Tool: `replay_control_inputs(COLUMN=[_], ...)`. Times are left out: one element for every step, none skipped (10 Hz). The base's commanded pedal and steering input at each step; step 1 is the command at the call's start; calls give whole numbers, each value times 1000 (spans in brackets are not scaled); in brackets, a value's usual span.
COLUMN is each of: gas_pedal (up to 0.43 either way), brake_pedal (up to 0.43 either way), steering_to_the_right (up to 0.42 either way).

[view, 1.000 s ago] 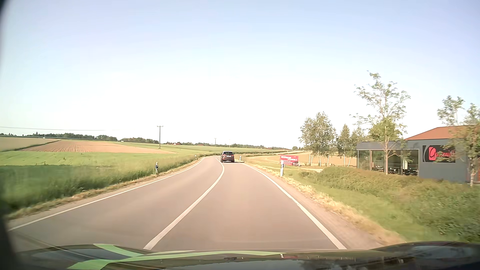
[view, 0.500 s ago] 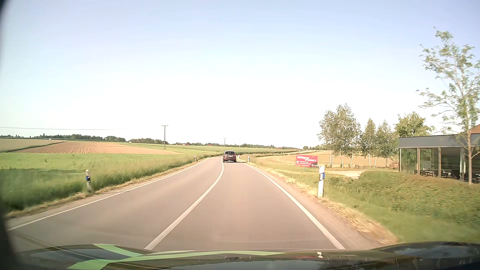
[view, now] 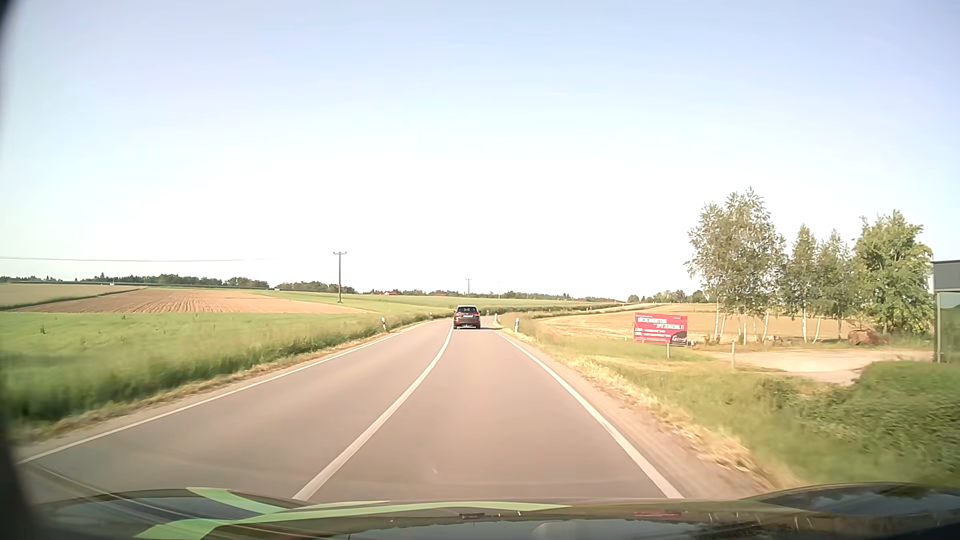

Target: Follow the waypoints while adhering to traffic rules and regulations

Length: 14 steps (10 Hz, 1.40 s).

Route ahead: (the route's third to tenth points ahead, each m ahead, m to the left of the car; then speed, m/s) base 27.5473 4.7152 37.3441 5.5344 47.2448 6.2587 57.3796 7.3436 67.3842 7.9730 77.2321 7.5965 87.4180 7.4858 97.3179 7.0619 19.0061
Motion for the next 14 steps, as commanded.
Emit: replay_control_inputs(gas_pedal=[189, 169, 150, 130, 118, 118, 118, 118, 118, 118, 118, 118, 110, 47], brake_pedal=[0, 0, 0, 0, 0, 0, 0, 0, 0, 0, 0, 0, 0, 0], steering_to_the_right=[-24, -24, -24, -24, -24, -24, -23, -22, -21, -20, -18, -14, -9, -5])
